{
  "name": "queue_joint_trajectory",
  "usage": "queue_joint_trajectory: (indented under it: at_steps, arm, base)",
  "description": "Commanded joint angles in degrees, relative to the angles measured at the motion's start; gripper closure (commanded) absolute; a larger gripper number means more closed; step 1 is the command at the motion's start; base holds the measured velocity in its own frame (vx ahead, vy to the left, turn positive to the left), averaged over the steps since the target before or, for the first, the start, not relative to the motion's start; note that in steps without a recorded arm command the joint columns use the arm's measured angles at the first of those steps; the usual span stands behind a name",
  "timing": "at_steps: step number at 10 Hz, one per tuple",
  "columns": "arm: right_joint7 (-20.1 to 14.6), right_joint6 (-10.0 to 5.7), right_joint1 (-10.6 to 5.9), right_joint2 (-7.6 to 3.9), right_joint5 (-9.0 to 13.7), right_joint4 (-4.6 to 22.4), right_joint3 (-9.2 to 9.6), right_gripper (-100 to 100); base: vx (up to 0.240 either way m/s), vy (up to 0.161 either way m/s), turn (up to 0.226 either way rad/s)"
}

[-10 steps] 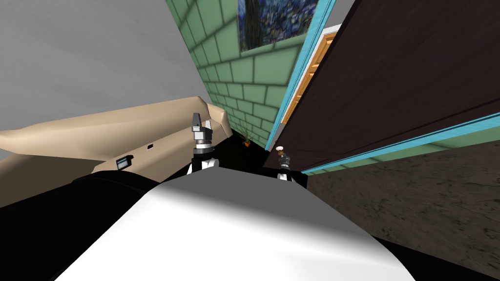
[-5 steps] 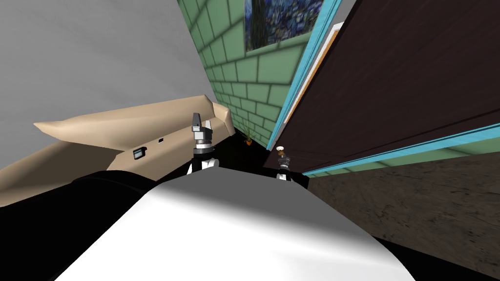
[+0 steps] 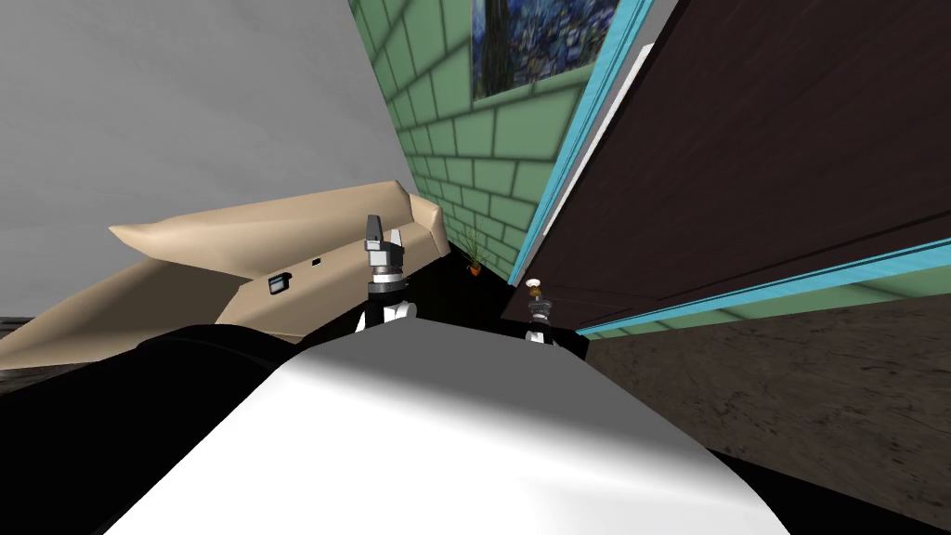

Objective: Pull the door open

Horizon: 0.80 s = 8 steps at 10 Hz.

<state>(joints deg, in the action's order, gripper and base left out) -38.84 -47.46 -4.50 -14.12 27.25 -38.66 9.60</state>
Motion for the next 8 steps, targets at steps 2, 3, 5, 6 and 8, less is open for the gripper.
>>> queue_joint_trajectory:
  at_steps: [2,3,5,6,8]
  arm:
    - [0.2,0.24,0.06,0.89,-0.3,-3.1,0.75,100]
    - [-1.3,0.19,0.19,0.93,0.6,-3.4,1.15,100]
    - [-2.9,0.14,0.33,0.97,1.5,-3.6,1.55,100]
    - [-3.8,1.61,2.14,-0.21,2.7,-4.1,0.98,-100]
    - [-6.0,1.43,2.68,-0.67,3.5,-4.7,1.75,-100]
  base:
    - [-0.006,-0.004,0.010]
    - [-0.028,-0.024,0.123]
    - [-0.063,-0.049,0.114]
    - [-0.029,-0.041,0.020]
    - [-0.043,0.010,0.057]
